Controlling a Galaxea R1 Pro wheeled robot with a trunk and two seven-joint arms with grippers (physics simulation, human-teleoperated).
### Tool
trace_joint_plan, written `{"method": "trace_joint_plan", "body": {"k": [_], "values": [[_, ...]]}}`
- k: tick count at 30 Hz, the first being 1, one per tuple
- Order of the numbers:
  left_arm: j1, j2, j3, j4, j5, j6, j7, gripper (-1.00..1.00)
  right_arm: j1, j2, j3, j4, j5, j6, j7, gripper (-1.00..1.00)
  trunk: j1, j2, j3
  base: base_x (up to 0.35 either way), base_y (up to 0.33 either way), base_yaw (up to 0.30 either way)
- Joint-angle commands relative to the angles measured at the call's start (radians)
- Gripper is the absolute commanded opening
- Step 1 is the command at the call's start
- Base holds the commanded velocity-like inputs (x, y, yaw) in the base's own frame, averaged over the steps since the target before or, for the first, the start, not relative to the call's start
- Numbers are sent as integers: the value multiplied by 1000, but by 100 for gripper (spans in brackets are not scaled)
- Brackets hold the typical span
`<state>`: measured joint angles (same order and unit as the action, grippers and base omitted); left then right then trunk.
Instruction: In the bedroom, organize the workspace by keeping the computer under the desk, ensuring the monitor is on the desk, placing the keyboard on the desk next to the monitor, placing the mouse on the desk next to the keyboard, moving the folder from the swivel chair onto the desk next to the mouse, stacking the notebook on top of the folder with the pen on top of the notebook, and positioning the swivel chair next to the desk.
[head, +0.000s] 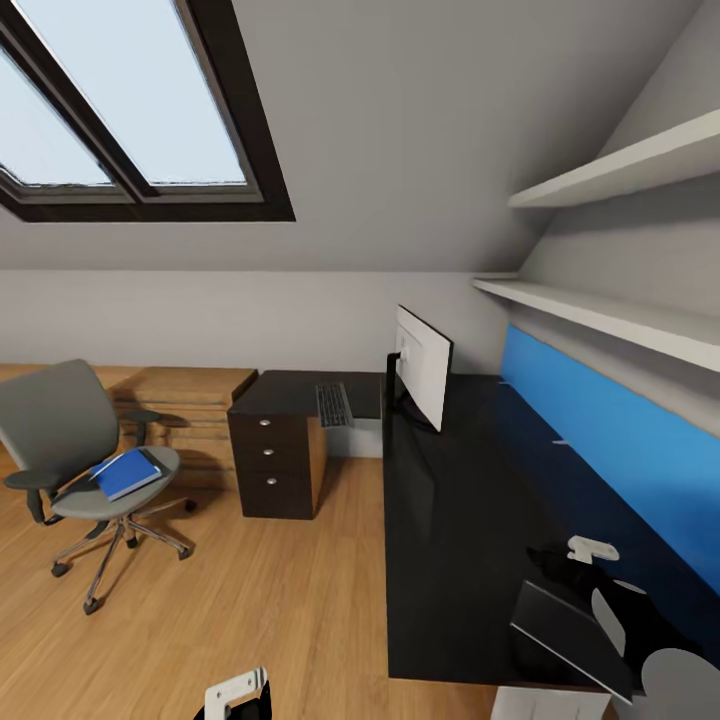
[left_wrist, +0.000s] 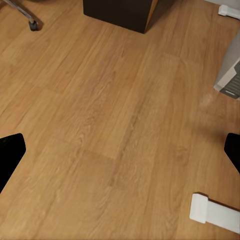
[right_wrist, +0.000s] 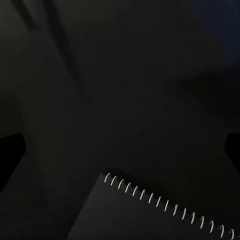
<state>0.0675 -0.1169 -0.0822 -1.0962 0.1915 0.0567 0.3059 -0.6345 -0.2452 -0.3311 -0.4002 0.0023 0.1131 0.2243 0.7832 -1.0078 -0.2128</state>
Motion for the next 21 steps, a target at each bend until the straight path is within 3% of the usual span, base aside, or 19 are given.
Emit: {"method": "trace_joint_plan", "body": {"k": [1,9,21], "values": [[0,0,-2,-2,6,5,6,100,-1,1,-8,-2,2,7,7,100,4,-8,-4,0,0,0],[0,0,-2,-2,6,5,6,100,-1,3,-7,-2,32,44,7,100,35,-64,-29,0,0,0],[0,1,-2,-2,6,5,6,100,-1,3,-7,-2,40,52,7,100,81,-148,-67,0,0,0]]}}
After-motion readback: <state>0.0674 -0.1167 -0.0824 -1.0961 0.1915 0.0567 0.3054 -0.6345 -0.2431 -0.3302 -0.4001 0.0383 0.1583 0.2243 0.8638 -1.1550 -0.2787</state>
